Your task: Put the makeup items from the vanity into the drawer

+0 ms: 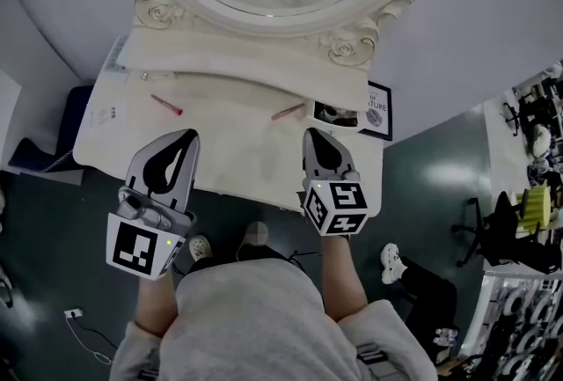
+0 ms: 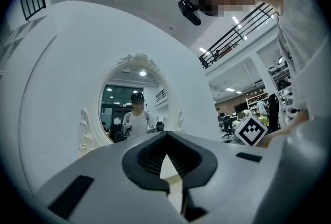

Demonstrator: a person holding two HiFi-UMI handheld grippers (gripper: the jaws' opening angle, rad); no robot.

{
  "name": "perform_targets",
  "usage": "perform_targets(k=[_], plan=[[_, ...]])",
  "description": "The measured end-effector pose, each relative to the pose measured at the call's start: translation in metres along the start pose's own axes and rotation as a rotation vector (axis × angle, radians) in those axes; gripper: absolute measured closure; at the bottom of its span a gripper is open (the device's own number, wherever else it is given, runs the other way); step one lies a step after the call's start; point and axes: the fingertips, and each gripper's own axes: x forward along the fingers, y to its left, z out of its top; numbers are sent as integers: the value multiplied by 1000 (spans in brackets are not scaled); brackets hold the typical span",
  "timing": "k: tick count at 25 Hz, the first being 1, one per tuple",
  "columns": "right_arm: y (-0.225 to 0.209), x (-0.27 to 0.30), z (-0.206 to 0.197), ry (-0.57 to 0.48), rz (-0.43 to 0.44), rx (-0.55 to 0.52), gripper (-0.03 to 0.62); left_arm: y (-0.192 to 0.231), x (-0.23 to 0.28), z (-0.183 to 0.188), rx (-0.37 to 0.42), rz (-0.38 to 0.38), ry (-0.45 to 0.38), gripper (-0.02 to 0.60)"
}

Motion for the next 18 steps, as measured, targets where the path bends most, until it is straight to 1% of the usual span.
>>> perform_targets(k=[10, 18], plan=[[28, -28, 25, -90, -5, 2, 568, 0, -7, 6, -7, -76, -22, 571], [52, -49, 42, -151, -21, 4, 568, 4, -17, 10, -9, -121, -32, 571]])
